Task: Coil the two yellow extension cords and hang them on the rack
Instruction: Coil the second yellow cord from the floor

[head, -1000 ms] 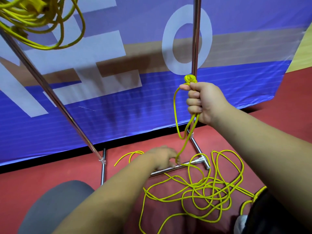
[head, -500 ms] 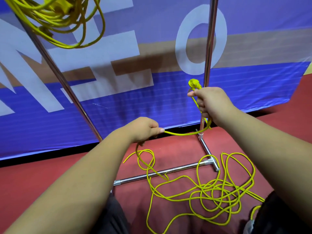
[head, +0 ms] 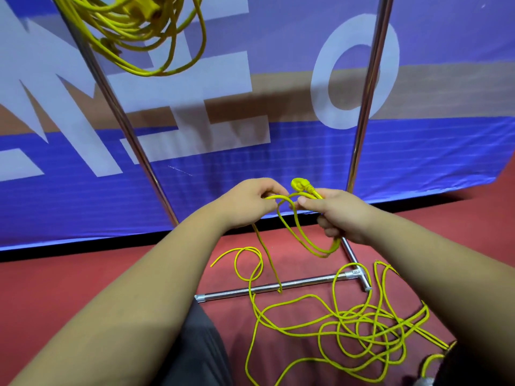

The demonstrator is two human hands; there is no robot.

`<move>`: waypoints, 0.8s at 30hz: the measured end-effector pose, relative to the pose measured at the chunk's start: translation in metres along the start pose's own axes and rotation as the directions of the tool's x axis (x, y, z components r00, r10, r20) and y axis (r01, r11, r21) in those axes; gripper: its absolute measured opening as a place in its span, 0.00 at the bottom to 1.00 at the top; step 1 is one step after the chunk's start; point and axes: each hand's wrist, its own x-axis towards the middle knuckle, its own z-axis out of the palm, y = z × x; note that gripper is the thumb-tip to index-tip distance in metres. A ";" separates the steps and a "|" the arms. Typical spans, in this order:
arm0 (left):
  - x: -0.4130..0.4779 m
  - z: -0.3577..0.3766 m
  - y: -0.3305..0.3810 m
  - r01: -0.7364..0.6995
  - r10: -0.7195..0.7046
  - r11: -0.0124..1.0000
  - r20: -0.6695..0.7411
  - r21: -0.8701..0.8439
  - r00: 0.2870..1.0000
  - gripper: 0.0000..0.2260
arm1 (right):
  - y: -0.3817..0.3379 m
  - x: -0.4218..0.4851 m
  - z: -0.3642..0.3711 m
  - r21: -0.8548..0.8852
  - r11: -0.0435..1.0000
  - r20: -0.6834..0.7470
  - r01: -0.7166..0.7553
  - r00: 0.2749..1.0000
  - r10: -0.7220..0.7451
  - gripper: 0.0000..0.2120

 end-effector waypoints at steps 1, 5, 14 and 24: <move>0.002 0.001 0.000 -0.008 0.008 0.998 -0.008 -0.058 1.000 0.12 | 0.003 0.001 0.003 0.006 1.000 0.018 0.003 1.000 -0.003 0.14; 0.008 0.005 -0.010 -0.016 0.016 0.984 -0.002 -0.179 1.000 0.14 | 0.004 0.000 0.006 -0.020 0.998 -0.057 0.053 0.997 -0.054 0.24; 0.028 0.039 -0.058 0.108 -0.171 0.980 0.431 0.165 0.886 0.07 | -0.032 -0.010 0.003 0.201 0.956 -0.137 0.214 0.972 -0.188 0.08; 0.015 0.025 -0.002 0.246 -0.173 0.899 0.223 -0.363 0.959 0.11 | -0.026 -0.001 -0.012 0.164 0.969 -0.379 0.185 0.919 -0.111 0.02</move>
